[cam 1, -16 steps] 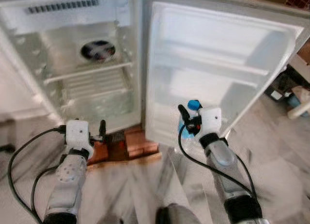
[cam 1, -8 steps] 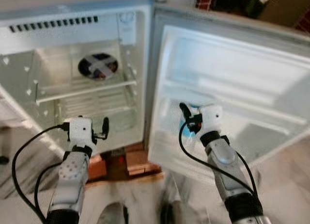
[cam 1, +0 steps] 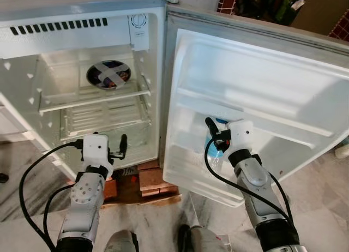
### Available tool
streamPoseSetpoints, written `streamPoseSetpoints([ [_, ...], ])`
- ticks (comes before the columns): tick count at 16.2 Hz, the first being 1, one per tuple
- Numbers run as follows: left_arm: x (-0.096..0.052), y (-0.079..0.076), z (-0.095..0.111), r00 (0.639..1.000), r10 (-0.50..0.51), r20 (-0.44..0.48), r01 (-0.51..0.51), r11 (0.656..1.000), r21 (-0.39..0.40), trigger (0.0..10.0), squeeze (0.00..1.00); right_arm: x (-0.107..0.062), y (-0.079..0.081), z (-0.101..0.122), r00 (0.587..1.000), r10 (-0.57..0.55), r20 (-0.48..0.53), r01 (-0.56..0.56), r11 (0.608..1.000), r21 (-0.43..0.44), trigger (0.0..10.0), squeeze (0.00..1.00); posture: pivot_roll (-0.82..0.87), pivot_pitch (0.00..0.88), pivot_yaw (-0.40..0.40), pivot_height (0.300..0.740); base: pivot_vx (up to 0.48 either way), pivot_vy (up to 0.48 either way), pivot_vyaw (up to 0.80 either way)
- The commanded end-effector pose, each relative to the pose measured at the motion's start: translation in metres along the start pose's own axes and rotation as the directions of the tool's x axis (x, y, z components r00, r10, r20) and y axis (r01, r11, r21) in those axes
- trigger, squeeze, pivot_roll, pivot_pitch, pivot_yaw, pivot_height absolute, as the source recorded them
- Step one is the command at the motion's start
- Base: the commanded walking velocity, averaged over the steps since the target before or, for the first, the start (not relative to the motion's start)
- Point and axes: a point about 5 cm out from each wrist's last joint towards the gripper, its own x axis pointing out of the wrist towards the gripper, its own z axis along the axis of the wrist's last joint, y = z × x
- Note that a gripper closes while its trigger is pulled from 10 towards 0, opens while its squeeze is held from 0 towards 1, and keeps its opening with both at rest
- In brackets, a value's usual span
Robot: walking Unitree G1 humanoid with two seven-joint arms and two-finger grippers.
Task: Restocking fridge
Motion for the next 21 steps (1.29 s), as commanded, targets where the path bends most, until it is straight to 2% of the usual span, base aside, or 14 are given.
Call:
streamPoseSetpoints([
  [1,-0.001,-0.002,-0.001,1.000,-0.011,-0.001,0.011,1.000,-0.003,10.0,0.00,0.001,-0.005,0.006,1.000,-0.012,0.029,0.012,1.000,0.000,10.0,0.00,0.06,0.126,-0.076,0.740,0.000,-0.345,0.00],
  [7,-0.001,-0.001,-0.002,1.000,-0.004,-0.008,0.004,1.000,0.004,10.0,0.00,0.000,0.001,0.005,0.999,0.033,0.027,-0.034,0.999,0.035,10.0,0.00,0.06,0.126,-0.076,0.740,0.000,-0.345,0.00],
  [9,-0.001,0.001,-0.001,1.000,0.005,-0.001,-0.005,1.000,-0.010,10.0,0.00,0.001,0.002,0.005,0.999,0.046,0.027,-0.047,0.998,0.043,10.0,0.00,0.06,0.123,-0.077,0.740,0.000,0.000,0.00],
  [12,-0.007,0.008,-0.009,0.999,0.023,-0.047,-0.024,0.999,-0.023,10.0,0.00,0.001,0.006,0.005,0.996,0.079,0.027,-0.081,0.994,0.070,10.0,0.00,0.06,0.123,-0.077,0.740,0.000,0.000,0.00],
  [16,-0.011,0.013,-0.010,0.998,0.027,-0.059,-0.026,1.000,0.005,10.0,0.00,0.002,0.009,0.008,0.992,0.122,0.035,-0.125,0.990,0.070,10.0,0.00,0.07,0.134,-0.084,0.740,0.000,0.000,0.00],
  [19,-0.017,0.013,-0.009,0.998,0.024,-0.056,-0.023,1.000,0.017,10.0,0.00,-0.002,0.004,0.010,0.995,0.096,0.034,-0.098,0.993,0.062,10.0,0.00,0.09,0.163,-0.088,0.740,0.000,0.000,0.00],
  [21,-0.019,0.015,-0.010,0.998,0.027,-0.064,-0.025,0.999,0.026,10.0,0.00,-0.005,0.006,0.006,0.995,0.091,0.027,-0.093,0.993,0.068,10.0,0.00,0.09,0.163,-0.083,0.726,0.000,0.000,0.00],
])
